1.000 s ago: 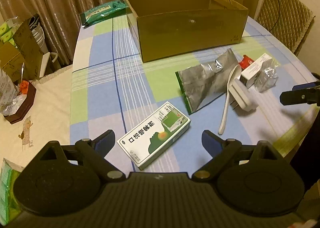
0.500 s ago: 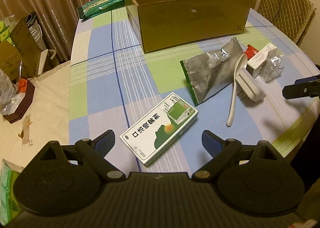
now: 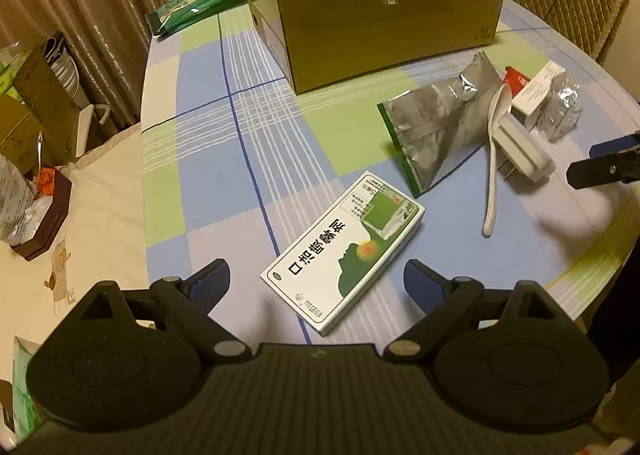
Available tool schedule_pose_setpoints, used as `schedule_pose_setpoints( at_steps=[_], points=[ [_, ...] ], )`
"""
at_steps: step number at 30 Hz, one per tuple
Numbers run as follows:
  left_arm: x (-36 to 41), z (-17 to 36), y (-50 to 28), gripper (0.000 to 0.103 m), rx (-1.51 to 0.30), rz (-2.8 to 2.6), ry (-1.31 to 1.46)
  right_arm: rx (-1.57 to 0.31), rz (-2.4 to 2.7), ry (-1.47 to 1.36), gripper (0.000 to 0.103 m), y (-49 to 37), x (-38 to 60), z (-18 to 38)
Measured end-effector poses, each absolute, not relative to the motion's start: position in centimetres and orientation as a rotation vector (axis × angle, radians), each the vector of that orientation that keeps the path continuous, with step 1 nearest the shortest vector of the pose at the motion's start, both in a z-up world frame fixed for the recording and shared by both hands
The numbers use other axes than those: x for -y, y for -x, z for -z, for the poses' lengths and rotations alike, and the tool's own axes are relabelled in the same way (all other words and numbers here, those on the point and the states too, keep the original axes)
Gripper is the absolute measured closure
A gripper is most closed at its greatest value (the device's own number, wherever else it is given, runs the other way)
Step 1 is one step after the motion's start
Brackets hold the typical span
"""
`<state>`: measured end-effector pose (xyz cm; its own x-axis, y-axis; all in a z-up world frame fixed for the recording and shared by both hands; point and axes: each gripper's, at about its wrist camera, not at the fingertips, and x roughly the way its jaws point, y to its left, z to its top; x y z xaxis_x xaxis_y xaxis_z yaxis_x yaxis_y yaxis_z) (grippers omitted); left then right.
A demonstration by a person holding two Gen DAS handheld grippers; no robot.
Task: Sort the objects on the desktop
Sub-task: 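Grasp the green-white medicine box with the left tool while the right tool grasps the white night light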
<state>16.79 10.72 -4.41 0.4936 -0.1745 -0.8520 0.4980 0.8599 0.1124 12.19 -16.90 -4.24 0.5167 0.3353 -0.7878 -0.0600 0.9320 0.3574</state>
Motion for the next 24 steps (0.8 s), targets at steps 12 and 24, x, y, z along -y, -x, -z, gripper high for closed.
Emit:
schedule_pose_setpoints(
  at_steps=[12,24],
  points=[
    [-11.2,6.5,-18.7,0.011,-0.998,0.495,-0.414,-0.968,-0.225,-0.404,0.002,-13.9,17.1,5.6],
    [-9.9,8.7,-20.4,0.02,-1.035,0.616,-0.476,-0.978,-0.212,-0.459,0.003,-15.1,17.0,7.1]
  ],
)
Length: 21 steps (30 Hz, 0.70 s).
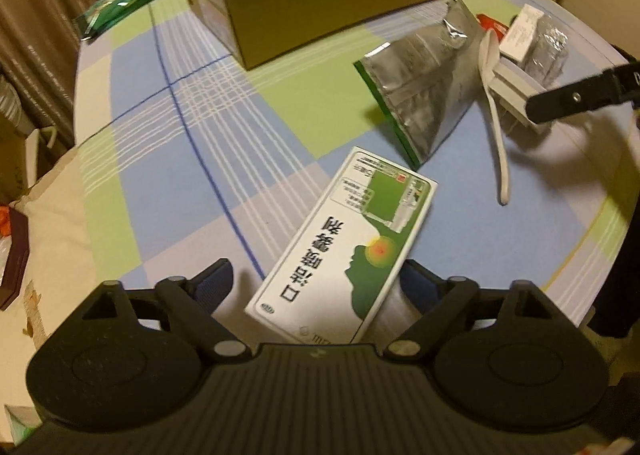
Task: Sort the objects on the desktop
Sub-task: 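Grasp the green-white medicine box with the left tool while the right tool grasps the white night light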
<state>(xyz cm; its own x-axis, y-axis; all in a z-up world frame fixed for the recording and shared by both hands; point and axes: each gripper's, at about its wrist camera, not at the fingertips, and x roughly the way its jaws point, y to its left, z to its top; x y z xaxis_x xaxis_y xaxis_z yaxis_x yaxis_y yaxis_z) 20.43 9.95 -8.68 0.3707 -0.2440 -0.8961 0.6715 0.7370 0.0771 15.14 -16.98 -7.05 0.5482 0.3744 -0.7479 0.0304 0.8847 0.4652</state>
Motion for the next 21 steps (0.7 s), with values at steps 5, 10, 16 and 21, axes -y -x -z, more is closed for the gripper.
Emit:
schedule_pose_setpoints(
  at_steps=[5,10,16,21],
  points=[
    [-9.3,9.1,-20.4,0.03,-1.078,0.603,-0.459,-0.976,-0.206,-0.469,0.003,-15.5,16.9,7.2],
    [-9.4,8.8,-20.1,0.044,-1.126,0.571,-0.307,-0.973,-0.206,-0.465,0.013,-15.6,16.8,7.2],
    [-8.4,8.7,-19.1,0.044,-1.113,0.564,-0.284,-0.983,-0.213,-0.405,0.04,-15.5,16.5,7.0],
    [-8.0,8.7,-19.0,0.044,-1.092,0.538,-0.285,-0.975,-0.235,-0.341,0.041,-14.9,15.9,6.8]
  ],
)
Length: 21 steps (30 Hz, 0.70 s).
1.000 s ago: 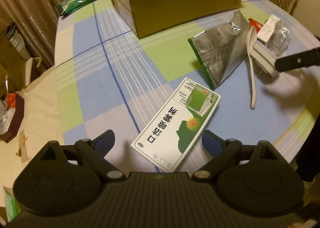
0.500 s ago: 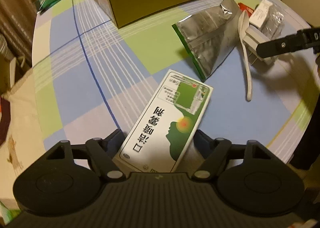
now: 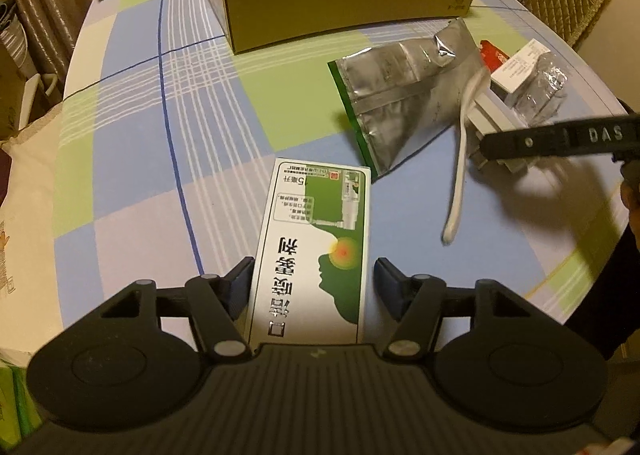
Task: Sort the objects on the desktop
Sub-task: 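Grasp the green-white medicine box with the left tool while the right tool grasps the white night light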
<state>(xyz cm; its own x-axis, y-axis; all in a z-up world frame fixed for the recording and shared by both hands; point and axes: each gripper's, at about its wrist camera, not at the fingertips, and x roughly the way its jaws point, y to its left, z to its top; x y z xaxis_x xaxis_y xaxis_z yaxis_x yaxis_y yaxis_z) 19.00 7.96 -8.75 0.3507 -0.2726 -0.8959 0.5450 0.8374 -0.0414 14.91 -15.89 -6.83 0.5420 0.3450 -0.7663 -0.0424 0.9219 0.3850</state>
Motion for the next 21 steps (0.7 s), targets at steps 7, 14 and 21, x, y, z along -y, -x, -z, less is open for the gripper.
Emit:
schedule_pose_setpoints(
  at_steps=[7,14,21],
  points=[
    [-7.5,9.0,-19.1,0.051,-1.084,0.505,-0.32,-0.96,-0.239,-0.253,0.041,-14.1,15.2,6.5],
    [-7.6,8.7,-18.7,0.052,-1.081,0.488,-0.325,-0.952,-0.231,-0.227,0.041,-13.5,15.7,6.4],
    [-7.7,7.7,-18.3,0.052,-1.072,0.47,-0.309,-0.933,-0.24,-0.218,0.041,-13.0,16.0,5.2]
  ],
)
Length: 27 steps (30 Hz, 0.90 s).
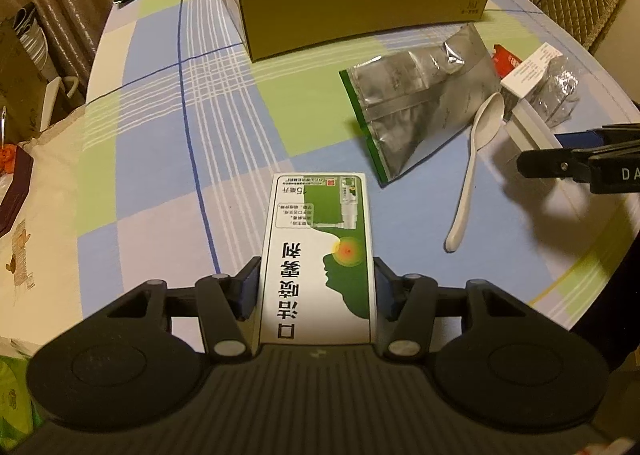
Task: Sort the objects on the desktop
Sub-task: 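Grasp the green-white medicine box with the left tool while the right tool grasps the white night light, then carry both held items into the cardboard box and open both tools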
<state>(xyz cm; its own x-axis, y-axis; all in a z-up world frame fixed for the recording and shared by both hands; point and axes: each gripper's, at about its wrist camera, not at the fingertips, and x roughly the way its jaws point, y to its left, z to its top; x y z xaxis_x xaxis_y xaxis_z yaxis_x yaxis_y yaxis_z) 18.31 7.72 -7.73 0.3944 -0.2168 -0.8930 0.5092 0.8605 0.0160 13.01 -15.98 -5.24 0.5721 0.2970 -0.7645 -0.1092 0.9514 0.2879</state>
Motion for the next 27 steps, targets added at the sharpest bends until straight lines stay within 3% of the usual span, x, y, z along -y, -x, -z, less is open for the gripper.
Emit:
schedule_pose_setpoints(
  at_steps=[14,27],
  points=[
    [-7.5,3.2,-17.8,0.053,-1.008,0.417,-0.267,-0.847,-0.286,-0.191,0.041,-13.3,17.0,0.2],
    [-2.2,-4.0,-22.4,0.052,-0.897,0.405,-0.248,-0.755,-0.282,-0.116,0.041,-21.5,20.5,-8.0]
  ],
)
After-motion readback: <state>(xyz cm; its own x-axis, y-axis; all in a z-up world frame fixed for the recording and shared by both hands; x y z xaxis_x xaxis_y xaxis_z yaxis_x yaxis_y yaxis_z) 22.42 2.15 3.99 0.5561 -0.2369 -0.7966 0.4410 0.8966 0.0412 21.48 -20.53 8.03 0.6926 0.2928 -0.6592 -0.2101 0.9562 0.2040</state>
